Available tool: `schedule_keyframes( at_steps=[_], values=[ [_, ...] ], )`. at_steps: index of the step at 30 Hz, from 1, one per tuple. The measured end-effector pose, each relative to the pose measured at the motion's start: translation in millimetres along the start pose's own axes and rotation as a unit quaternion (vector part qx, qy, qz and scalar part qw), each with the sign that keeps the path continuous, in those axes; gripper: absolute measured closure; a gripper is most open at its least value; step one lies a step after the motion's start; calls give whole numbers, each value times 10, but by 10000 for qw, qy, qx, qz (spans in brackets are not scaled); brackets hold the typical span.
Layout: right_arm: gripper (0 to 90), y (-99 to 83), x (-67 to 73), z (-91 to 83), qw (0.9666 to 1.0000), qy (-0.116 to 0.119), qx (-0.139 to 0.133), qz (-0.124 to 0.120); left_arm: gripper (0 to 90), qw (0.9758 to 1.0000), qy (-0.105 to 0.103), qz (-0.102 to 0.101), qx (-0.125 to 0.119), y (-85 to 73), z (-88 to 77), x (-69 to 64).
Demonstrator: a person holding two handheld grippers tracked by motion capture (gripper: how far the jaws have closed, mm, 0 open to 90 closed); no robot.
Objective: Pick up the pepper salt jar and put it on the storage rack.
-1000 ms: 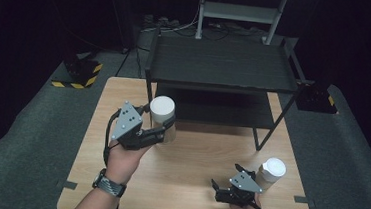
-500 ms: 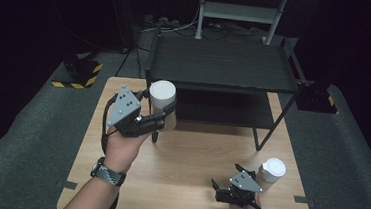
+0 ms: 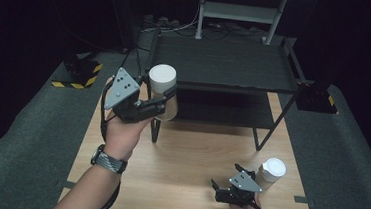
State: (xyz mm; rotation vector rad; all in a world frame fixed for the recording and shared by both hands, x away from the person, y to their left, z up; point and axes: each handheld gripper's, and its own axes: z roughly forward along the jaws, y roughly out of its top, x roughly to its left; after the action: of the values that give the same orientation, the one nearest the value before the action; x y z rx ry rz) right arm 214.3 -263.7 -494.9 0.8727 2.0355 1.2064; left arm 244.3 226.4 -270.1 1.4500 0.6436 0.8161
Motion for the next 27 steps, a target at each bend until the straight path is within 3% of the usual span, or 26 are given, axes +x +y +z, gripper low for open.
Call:
schedule_keyframes(
  at_steps=[12,27],
  values=[
    [0,-1,4,-1,10000,-2,-3,-10,332,9998,49,141,-154,241,122,-19],
    [0,-7,5,-4,10000,-6,-19,-4,332,9995,161,101,-266,392,370,-7]
  ],
)
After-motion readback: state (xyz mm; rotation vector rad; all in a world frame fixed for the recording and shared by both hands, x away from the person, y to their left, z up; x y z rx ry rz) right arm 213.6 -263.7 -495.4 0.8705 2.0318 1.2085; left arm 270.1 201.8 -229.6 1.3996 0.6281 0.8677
